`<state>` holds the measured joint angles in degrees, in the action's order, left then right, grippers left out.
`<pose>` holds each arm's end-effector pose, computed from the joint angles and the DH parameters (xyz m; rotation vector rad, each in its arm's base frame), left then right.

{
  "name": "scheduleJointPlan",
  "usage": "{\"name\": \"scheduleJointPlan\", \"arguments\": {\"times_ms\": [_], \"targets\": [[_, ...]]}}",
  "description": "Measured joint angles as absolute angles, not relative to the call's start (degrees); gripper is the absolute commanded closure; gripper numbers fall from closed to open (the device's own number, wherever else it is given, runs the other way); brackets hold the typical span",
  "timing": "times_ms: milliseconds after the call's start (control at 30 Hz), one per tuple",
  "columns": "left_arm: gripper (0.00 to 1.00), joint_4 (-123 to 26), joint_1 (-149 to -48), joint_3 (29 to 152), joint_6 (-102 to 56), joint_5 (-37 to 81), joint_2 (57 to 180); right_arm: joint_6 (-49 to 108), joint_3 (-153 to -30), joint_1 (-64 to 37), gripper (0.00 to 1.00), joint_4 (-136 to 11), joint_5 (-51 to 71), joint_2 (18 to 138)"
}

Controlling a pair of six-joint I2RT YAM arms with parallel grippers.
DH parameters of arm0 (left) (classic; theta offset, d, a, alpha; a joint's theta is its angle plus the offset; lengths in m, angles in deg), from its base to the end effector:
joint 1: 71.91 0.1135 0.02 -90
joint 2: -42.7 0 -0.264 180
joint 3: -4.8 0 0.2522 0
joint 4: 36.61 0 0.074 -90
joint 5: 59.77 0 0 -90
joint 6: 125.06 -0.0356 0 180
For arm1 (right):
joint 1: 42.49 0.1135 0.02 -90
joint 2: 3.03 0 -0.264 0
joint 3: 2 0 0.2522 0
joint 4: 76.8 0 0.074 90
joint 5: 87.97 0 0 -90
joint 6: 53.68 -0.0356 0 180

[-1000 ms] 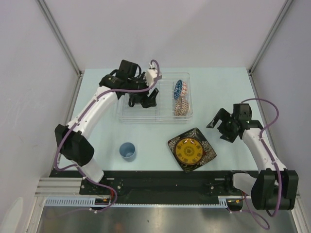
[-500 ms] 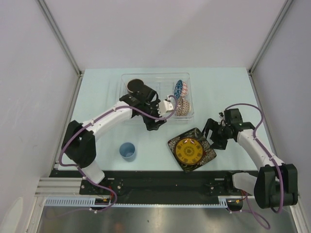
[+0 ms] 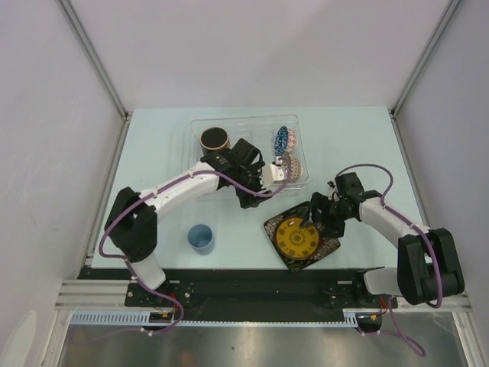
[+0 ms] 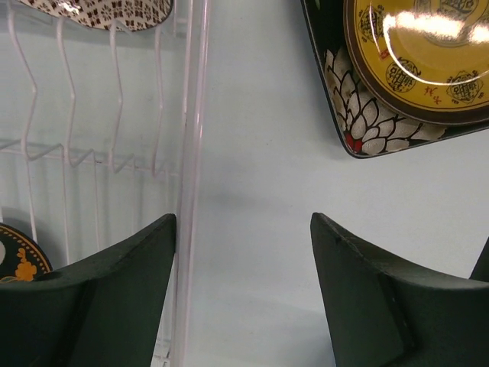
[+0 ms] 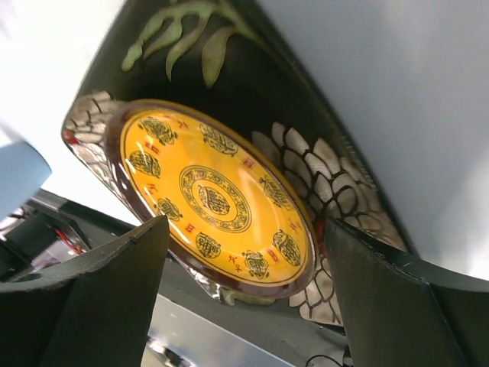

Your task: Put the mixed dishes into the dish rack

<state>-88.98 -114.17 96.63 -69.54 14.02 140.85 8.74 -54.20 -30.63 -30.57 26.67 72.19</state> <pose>0.2629 -0.2524 0.2546 1.6860 1.9632 -0.4165 0.2147 0.0602 0.1707 0.2768 2.8382 0.7618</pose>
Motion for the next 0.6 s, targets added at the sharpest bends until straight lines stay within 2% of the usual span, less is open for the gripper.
{"name": "scheduleJointPlan", "arguments": {"times_ms": [300, 467, 600], "targets": [[0.25, -91.8, -115.5, 105.2, -69.0, 13.5, 137.5, 7.3, -51.8, -28.4, 0.16, -33.8, 26.9, 71.2], [0.25, -91.5, -118.7, 96.8, -71.2, 14.6, 129.5, 6.3, -50.3, -28.2, 0.18, -35.2, 26.6, 69.5], [0.25, -91.8, -120.1, 90.6, -72.7, 14.9, 130.4, 5.4, -49.7, -27.8, 0.19, -35.8, 26.3, 69.0]]}}
